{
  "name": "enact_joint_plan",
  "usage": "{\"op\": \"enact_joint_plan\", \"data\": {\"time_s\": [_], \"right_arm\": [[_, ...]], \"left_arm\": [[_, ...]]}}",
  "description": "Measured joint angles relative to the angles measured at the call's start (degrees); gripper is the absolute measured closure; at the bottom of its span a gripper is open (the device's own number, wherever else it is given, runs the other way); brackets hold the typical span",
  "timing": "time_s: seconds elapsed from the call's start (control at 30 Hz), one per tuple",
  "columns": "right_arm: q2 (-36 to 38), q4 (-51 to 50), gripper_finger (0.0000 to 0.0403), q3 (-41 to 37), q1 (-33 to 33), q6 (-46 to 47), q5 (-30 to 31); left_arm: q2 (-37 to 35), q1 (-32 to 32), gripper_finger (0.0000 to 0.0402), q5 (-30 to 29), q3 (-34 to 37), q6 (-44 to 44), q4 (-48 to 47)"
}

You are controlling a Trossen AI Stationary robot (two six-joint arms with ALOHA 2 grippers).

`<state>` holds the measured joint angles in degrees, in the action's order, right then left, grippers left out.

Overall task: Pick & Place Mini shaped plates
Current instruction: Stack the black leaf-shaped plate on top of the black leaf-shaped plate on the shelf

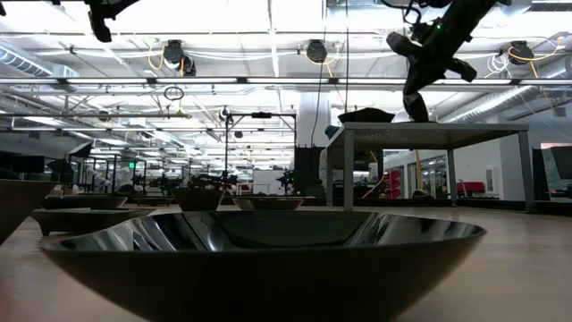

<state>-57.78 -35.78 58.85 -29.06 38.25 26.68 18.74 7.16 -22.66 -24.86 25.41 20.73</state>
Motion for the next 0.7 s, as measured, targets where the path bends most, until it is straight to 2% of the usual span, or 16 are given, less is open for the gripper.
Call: {"op": "enact_joint_plan", "data": {"time_s": [0.23,0.47,0.7], "right_arm": [[0.08,-1.51,0.0403,0.0,-2.84,1.19,-0.12],[-0.02,-0.99,0.0403,0.0,-3.01,3.26,0.2],[-0.02,-0.95,0.0403,0.0,-3.01,3.33,0.21]], "left_arm": [[0.0,0.0,0.0229,-2.9,0.0,-1.37,0.0],[0.0,0.0,0.0229,-7.52,0.0,-5.48,0.02],[0.0,0.0,0.0229,-9.02,0.0,-7.94,0.05]]}}
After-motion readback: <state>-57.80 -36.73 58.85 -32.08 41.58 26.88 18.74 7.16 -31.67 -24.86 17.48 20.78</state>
